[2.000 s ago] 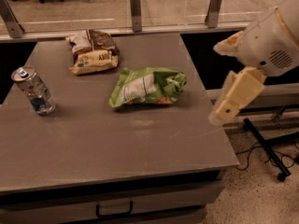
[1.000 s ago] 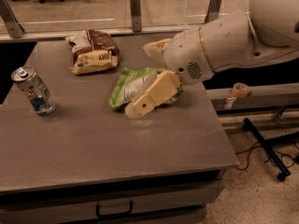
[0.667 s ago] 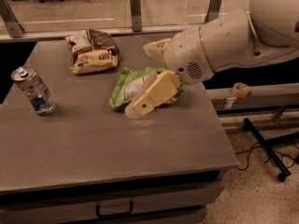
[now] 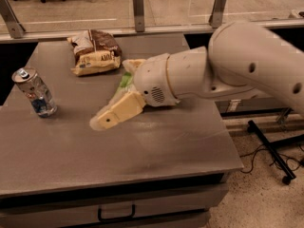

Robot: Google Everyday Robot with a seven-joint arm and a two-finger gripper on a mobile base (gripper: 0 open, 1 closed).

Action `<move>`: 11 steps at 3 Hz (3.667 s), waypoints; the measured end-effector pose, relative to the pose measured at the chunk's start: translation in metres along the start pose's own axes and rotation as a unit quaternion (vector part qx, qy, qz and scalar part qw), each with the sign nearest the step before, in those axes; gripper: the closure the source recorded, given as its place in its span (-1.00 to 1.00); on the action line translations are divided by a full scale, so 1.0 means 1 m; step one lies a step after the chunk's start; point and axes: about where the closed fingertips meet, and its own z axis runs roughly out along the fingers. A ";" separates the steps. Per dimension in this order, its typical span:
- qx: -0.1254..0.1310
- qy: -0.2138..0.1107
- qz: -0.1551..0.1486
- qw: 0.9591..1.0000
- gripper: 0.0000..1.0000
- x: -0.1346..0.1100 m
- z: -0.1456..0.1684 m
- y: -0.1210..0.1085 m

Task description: Move redbull can near brown chip bag

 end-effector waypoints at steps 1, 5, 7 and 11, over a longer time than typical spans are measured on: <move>0.003 -0.054 -0.003 0.999 -1.00 -0.003 0.057 -0.009; 0.010 -0.055 -0.002 0.998 -0.62 -0.016 0.216 -0.021; 0.012 -0.067 -0.002 0.998 0.30 -0.021 0.232 -0.031; 0.139 -0.067 0.025 0.988 0.22 -0.008 0.177 -0.135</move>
Offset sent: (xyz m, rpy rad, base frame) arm 0.0690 0.1686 -0.0444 0.1428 -0.1231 0.0894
